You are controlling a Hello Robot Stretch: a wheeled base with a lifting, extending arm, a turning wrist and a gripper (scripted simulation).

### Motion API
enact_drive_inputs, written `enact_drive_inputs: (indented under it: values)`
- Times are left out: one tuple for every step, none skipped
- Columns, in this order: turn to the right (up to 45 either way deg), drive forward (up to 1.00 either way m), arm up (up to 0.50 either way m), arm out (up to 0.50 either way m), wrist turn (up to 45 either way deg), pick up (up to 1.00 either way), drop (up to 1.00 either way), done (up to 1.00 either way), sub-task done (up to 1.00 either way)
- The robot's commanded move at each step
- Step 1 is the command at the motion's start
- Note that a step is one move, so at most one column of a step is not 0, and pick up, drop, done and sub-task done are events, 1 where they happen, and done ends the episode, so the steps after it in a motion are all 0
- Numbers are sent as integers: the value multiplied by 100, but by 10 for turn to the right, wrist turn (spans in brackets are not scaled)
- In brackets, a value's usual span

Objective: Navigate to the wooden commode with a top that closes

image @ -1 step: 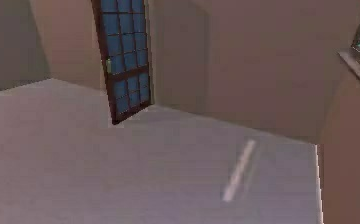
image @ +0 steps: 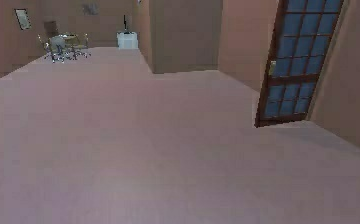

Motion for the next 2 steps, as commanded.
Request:
enact_drive_inputs:
  values:
    - [-150,0,0,0,0,0,0,0,0]
    - [0,20,0,0,0,0,0,0,0]
